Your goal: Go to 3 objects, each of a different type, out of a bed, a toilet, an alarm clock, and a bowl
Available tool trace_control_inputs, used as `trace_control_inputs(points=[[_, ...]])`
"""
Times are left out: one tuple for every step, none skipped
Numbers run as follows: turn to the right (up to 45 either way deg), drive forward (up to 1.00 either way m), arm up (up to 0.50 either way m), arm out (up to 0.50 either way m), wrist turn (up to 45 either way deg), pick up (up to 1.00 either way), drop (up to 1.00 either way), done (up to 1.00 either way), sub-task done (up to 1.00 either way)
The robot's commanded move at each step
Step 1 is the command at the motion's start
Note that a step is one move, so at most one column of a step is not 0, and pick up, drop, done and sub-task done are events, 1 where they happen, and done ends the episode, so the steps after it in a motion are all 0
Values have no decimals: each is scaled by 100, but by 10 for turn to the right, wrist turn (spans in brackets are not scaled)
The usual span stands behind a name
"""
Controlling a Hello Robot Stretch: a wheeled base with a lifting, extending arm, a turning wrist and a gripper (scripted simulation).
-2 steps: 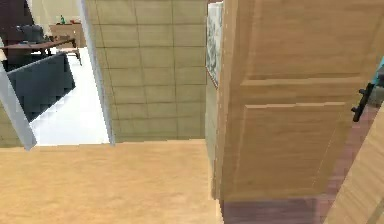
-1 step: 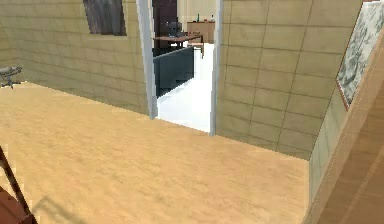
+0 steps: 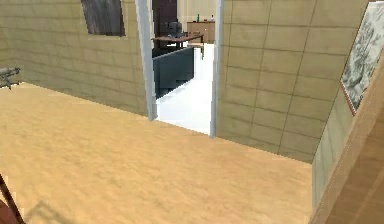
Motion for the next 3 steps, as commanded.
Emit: trace_control_inputs(points=[[450, 0, 0, 0, 0, 0, 0, 0, 0], [30, 0, 0, 0, 0, 0, 0, 0, 0], [0, 80, 0, 0, 0, 0, 0, 0, 0]])
